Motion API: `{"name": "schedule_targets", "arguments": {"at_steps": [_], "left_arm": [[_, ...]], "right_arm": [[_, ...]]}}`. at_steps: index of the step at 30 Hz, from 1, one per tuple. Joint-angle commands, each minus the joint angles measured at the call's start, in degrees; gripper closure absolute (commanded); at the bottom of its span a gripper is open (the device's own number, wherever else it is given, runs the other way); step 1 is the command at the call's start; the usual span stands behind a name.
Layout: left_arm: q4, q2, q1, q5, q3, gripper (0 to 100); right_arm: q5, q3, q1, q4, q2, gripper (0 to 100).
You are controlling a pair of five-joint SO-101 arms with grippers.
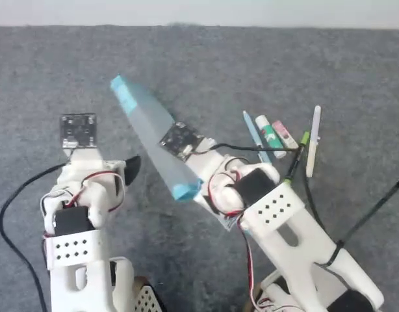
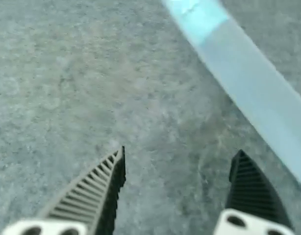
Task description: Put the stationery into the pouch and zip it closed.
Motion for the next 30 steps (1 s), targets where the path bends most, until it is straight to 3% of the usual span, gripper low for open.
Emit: {"name": "schedule_targets", "arguments": {"at_steps": [1, 8, 12, 23, 30], "left_arm": [[2.0, -2.4, 4.8, -2.0, -4.0, 67], [14.2, -21.3, 11.4, -4.9, -4.1, 64], [15.8, -31.6, 12.5, -8.9, -1.0, 64], [15.6, -32.2, 23.3, -9.4, 0.2, 64], [14.3, -31.9, 25.8, -9.8, 0.7, 64]], "right_arm": [[-2.8, 0.5, 2.2, -2.9, -2.1, 99.3], [-5.5, 0.4, 4.6, -5.1, 0.8, 99.3], [-5.6, 0.4, 5.0, -5.1, 0.1, 99.3], [-7.1, -2.4, 4.7, -5.0, 0.8, 99.3], [-7.2, -2.3, 4.6, -4.6, 0.9, 99.3]]}}
